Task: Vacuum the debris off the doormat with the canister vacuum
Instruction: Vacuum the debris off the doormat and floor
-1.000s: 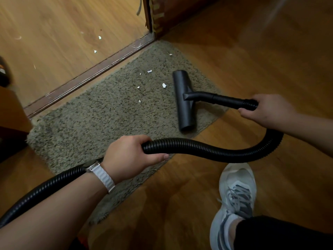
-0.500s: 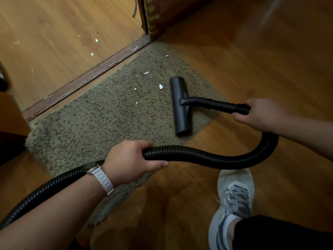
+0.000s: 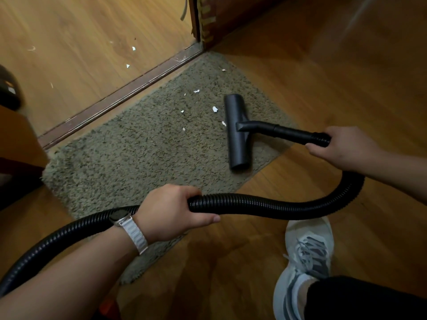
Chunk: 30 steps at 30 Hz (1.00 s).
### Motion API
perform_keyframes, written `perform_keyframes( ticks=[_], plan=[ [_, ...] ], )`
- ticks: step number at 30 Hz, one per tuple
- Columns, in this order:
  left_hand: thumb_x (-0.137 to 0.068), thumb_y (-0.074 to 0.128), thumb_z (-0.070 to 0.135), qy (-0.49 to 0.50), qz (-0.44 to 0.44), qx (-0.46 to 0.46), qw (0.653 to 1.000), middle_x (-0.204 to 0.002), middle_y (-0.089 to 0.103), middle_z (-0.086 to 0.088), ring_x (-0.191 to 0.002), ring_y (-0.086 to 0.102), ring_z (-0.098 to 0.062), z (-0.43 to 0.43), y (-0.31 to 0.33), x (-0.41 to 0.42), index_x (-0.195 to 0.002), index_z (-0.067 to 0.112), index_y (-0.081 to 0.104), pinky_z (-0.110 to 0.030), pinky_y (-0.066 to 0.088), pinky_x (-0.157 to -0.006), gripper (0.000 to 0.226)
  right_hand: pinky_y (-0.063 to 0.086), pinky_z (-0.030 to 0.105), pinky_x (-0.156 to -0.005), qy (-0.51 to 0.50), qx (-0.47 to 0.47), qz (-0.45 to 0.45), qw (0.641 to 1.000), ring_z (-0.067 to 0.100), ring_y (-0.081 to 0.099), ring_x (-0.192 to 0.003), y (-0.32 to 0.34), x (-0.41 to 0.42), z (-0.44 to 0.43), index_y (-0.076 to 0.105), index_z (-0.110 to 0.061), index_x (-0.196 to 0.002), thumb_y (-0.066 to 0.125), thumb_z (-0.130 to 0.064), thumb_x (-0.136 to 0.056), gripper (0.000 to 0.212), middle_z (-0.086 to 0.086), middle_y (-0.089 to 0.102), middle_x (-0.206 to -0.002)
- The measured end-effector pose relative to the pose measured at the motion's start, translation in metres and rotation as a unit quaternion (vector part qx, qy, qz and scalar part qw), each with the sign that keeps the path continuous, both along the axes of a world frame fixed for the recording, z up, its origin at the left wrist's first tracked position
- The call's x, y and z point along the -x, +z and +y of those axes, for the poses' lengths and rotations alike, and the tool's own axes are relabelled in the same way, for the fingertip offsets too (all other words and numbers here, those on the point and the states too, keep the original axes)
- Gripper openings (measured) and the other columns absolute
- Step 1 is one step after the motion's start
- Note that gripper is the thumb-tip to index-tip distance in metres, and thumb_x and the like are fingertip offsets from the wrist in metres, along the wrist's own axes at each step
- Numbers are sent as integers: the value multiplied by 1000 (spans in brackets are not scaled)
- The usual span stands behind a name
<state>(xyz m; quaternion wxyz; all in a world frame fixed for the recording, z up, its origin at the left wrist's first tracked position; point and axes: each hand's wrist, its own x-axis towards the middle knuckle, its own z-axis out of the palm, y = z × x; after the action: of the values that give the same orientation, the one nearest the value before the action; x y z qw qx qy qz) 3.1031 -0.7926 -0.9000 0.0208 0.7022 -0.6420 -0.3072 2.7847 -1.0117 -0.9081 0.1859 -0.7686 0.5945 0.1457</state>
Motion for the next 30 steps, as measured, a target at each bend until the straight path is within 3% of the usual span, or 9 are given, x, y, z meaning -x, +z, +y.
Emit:
perform_keyframes(
  ticks=[7, 12, 16, 26, 30],
  plan=[
    [-56, 43, 93, 44, 17, 10, 999, -51, 52, 7, -49, 52, -2, -2, 9, -3, -73, 27, 61, -26, 33, -47, 70, 34, 29, -45, -71, 13, -5, 997, 25, 57, -58, -3, 0, -21, 61, -12, -98, 56, -56, -93, 45, 10, 60, -69],
    [-64, 60, 85, 60, 15, -6, 998, -53, 54, 8, -51, 52, -2, -1, 12, -8, -72, 32, 59, -26, 32, -47, 54, 33, 28, -45, -37, 13, 11, 999, 23, 53, -55, -2, -18, -22, 61, -10, -93, 56, -56, -93, 46, 9, 57, -68],
    [-63, 56, 86, 55, 3, -10, 998, -53, 53, 8, -50, 51, -2, 0, 11, -13, -73, 30, 59, -25, 31, -47, 57, 34, 30, -47, 9, 8, 8, 1000, 21, 51, -54, -5, -32, -15, 56, -15, -79, 55, -55, -94, 43, 6, 55, -66],
    [-55, 39, 96, 53, -5, -1, 999, -55, 57, 6, -52, 54, -3, 9, 10, -22, -78, 25, 63, -25, 32, -46, 78, 39, 34, -50, 41, 8, -5, 999, 24, 55, -57, -1, -42, -14, 57, -17, -81, 56, -54, -93, 40, 8, 59, -69],
    [-62, 53, 90, 59, -5, -10, 998, -54, 55, 6, -52, 53, -3, 11, 13, -22, -76, 25, 61, -26, 31, -47, 66, 37, 32, -48, 2, 14, 7, 1000, 25, 54, -56, 2, -34, -20, 55, -17, -79, 55, -56, -94, 42, 9, 57, -67]
  ],
)
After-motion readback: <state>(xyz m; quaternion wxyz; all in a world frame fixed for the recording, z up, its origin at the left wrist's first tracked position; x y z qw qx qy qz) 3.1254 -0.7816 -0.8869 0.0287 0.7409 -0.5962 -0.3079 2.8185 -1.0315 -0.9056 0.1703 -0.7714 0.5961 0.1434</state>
